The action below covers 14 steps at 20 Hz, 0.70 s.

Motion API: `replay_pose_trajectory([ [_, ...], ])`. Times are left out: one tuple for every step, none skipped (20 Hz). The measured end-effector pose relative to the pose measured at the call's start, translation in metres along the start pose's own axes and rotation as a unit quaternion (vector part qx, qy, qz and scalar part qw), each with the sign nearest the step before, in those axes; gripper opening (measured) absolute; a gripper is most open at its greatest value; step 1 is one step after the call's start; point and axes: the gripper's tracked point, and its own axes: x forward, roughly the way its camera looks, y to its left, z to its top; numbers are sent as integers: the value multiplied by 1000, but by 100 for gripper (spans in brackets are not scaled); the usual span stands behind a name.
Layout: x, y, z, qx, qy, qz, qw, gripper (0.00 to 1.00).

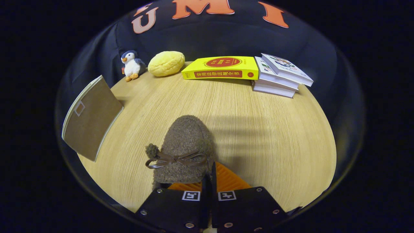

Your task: Open the storage box then place both shoes into the box .Put the left shoe in first, then the right shoe, with the right side of both shoes facing outward in a uniform manner.

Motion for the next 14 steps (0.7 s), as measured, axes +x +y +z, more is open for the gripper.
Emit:
replay_pose_trajectory([
  [-6, 3, 4, 3, -2, -3, 1000, 6],
  [-11, 7, 11, 2, -4, -6, 1000, 6],
  [-17, 11, 17, 1, -7, -9, 1000, 6],
  [-23, 16, 25, 1, -10, -10, 1000, 6],
  [-29, 24, 33, 3, -13, -9, 1000, 6],
  [-36, 32, 42, 4, -16, -8, 1000, 6],
  [-41, 41, 52, 5, -21, -7, 1000, 6],
  [-47, 50, 61, 5, -25, -7, 1000, 6],
  [-52, 60, 70, 4, -29, -6, 1000, 6],
  [-57, 72, 79, 4, -34, -5, 999, 6],
  [-62, 82, 86, 5, -36, -2, 999, 6],
  [-65, 95, 93, 7, -37, 1, 999, 6],
  [-67, 109, 99, 10, -35, 5, 999, 6],
  [-71, 123, 105, 11, -33, 10, 999, 6],
])
